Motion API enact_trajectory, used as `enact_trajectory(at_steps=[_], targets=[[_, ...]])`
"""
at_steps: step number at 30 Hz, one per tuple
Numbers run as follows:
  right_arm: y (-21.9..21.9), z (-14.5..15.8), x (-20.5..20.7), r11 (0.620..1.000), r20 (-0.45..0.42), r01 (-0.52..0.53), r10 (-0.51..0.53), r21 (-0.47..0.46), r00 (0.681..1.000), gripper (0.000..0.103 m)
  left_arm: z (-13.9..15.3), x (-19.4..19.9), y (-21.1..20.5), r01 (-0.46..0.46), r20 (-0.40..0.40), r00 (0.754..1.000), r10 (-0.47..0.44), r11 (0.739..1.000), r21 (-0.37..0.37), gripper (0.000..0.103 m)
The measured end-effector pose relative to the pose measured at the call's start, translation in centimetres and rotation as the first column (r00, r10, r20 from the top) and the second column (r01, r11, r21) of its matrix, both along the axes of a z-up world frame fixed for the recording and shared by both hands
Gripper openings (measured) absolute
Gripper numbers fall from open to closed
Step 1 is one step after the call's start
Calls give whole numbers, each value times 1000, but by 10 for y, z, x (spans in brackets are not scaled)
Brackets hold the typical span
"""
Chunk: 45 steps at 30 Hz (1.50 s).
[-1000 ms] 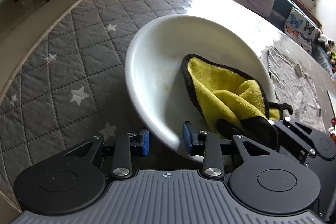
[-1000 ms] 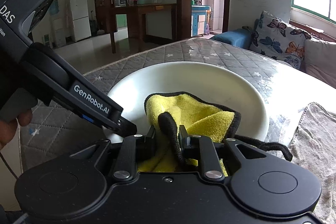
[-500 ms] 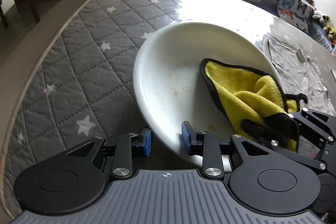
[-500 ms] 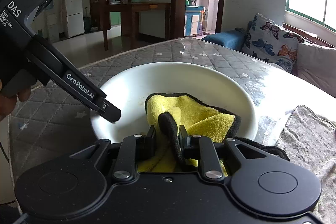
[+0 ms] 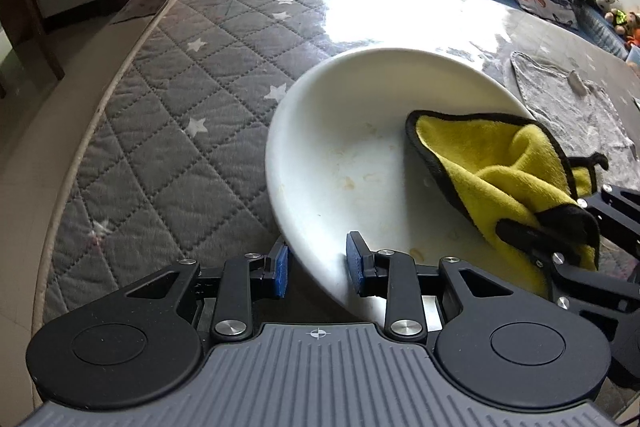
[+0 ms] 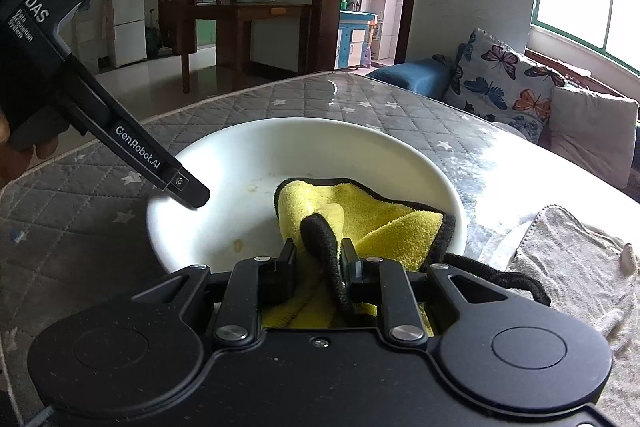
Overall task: Clean bowl
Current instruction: 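Rub the yellow cloth around the bowl interior with the right gripper while the left gripper holds the rim, then wipe the yellow cloth across the residue spots with the right gripper while the left gripper tilts the bowl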
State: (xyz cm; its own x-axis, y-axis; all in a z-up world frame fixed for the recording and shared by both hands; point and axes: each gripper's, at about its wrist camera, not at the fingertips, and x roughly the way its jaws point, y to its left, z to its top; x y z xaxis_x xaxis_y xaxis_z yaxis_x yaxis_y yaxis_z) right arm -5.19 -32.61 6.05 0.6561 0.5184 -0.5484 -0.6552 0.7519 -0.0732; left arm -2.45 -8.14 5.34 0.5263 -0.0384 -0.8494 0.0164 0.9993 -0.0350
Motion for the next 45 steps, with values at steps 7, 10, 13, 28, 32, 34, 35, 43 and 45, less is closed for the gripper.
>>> enact_trajectory(at_steps=[7, 10, 13, 28, 32, 34, 35, 43, 45], targets=[[-1, -1, 0, 1000, 2, 5, -5, -1, 1000, 22, -1, 5, 2, 11, 8, 1000, -12, 1000, 27, 31], [1, 0, -1, 1000, 3, 7, -7, -6, 1000, 22, 0, 6, 2, 3, 8, 1000, -4, 1000, 25, 31], [2, 0, -1, 1000, 0, 9, -9, -9, 1000, 22, 0, 4, 3, -22, 5, 1000, 22, 1000, 13, 31], [6, 0, -6, 1000, -10, 1, -1, 6, 1000, 22, 3, -14, 16, -177, -60, 983, 171, 979, -102, 43], [6, 1, -3, 1000, -13, 0, 0, 10, 1000, 22, 3, -20, 18, -208, -61, 978, 202, 970, -126, 44], [6, 1, -2, 1000, -14, -3, 3, 12, 1000, 22, 3, -23, 17, -219, -71, 975, 211, 966, -140, 44], [6, 1, -3, 1000, -15, -4, 5, 14, 1000, 22, 3, -24, 17, -221, -75, 974, 212, 964, -146, 44], [4, 1, 1, 999, -28, -10, 11, 40, 1000, 22, 5, -38, -2, -208, -92, 977, 193, 958, -200, 47], [3, 1, 2, 999, -36, -10, 12, 50, 999, 22, 7, -43, -10, -203, -84, 978, 189, 958, -204, 47]])
